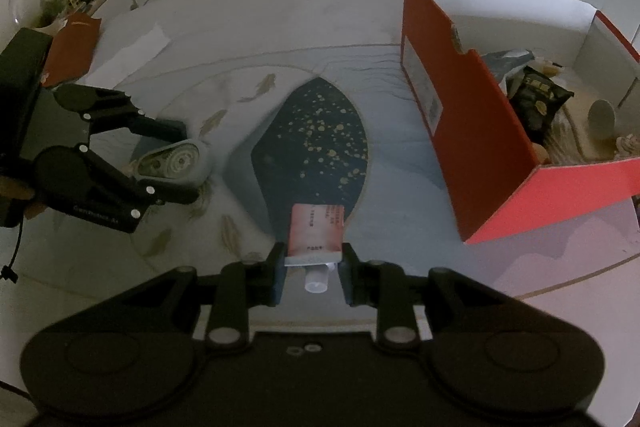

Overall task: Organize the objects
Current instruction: 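Carry the white roller and pink tube over the shoebox with both grippers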

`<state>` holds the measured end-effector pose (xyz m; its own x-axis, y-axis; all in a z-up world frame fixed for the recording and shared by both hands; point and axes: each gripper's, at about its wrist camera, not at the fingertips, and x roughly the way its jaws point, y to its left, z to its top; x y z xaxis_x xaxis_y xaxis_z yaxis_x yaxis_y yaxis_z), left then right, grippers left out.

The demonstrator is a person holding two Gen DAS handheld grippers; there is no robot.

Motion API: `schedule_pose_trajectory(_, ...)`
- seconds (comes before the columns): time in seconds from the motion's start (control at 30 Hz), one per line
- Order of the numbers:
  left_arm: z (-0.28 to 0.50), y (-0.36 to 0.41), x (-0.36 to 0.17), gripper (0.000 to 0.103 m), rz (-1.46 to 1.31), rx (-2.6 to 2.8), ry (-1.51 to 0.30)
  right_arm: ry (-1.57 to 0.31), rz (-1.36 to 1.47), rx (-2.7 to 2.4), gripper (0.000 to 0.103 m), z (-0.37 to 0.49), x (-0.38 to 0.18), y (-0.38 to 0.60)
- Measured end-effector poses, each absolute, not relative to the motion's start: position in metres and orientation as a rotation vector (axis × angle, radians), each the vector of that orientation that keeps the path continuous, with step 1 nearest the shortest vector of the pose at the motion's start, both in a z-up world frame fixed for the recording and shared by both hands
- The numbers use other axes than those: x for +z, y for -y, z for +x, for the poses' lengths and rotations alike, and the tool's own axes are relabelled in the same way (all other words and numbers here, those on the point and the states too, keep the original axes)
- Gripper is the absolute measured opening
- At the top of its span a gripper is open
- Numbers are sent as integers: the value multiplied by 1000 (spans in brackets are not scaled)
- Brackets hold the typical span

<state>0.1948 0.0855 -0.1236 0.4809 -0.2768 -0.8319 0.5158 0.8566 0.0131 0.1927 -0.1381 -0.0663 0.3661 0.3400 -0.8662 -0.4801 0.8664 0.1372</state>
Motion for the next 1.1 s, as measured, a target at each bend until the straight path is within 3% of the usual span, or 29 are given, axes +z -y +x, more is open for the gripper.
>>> schedule_pose_trajectory(0.1, 194, -85, -122, 54, 267, -462, -946, -1069, -146, 536, 26, 193, -64, 139)
schedule_pose_trajectory(0.57, 187, -71, -94, 53, 23, -283, -944, -989, -108, 589, 26, 195, -32, 158)
schedule_pose_trajectory(1.1, 179, 13, -34, 52, -67, -261, -859, -890, -71, 628, 26, 212, 2, 224)
